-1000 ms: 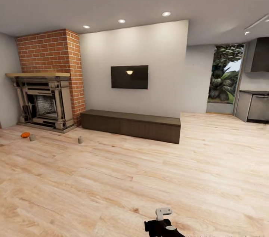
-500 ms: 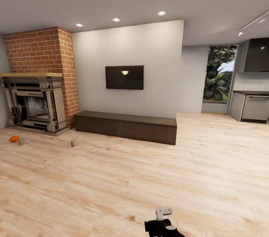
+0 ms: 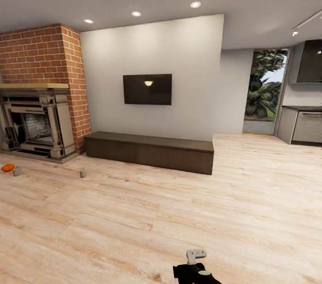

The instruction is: Place each of the two pumpkins and all three candles from the living room inside a cabinet in the living room (use any cabinet), then make sure every cabinet is closed, and position the cauldron so it is next to a table in the living room.

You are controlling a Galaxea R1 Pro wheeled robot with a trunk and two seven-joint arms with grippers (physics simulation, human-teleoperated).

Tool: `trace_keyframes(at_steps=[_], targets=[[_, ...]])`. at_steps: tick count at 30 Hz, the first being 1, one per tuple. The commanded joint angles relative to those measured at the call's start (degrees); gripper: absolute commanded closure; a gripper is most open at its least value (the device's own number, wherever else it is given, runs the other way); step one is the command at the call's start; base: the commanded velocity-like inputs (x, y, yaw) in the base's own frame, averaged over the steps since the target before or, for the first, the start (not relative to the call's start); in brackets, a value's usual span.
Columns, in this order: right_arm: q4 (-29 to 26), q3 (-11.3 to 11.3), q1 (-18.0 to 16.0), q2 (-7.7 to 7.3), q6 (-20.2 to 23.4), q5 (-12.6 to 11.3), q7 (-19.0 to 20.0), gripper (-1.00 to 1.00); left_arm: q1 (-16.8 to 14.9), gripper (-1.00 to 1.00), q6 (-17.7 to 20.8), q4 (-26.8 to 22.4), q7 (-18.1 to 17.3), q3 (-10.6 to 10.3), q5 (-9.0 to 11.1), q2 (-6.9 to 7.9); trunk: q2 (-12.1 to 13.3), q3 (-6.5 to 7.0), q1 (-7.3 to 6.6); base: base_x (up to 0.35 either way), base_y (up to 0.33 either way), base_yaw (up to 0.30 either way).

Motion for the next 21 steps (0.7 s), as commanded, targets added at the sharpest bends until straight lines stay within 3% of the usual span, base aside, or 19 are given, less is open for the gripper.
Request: trace_keyframes(at_steps=[1, 9, 21], targets=[[-0.02, 0.47, -0.02, 0.0, 0.02, -0.55, -0.28, -1.0, -0.03, -1.0, 0.43, -0.85, 0.09, -0.3, 0.58, 0.06, -0.03, -0.17, 0.03, 0.327, 0.0, -0.112], [-0.02, 0.59, -0.02, 0.0, -0.63, -2.41, -0.22, -1.0, 0.02, -1.0, -0.21, -2.82, 0.11, 0.12, 0.61, 0.08, -0.03, -0.81, 0.03, 0.329, 0.014, -0.129], [-0.02, 1.03, -0.04, 0.0, -0.97, -2.49, -0.04, -1.0, 0.02, -1.0, -1.7, -2.84, 0.67, -0.09, 0.59, -0.26, -0.03, -0.88, 0.03, 0.332, 0.097, -0.009]])
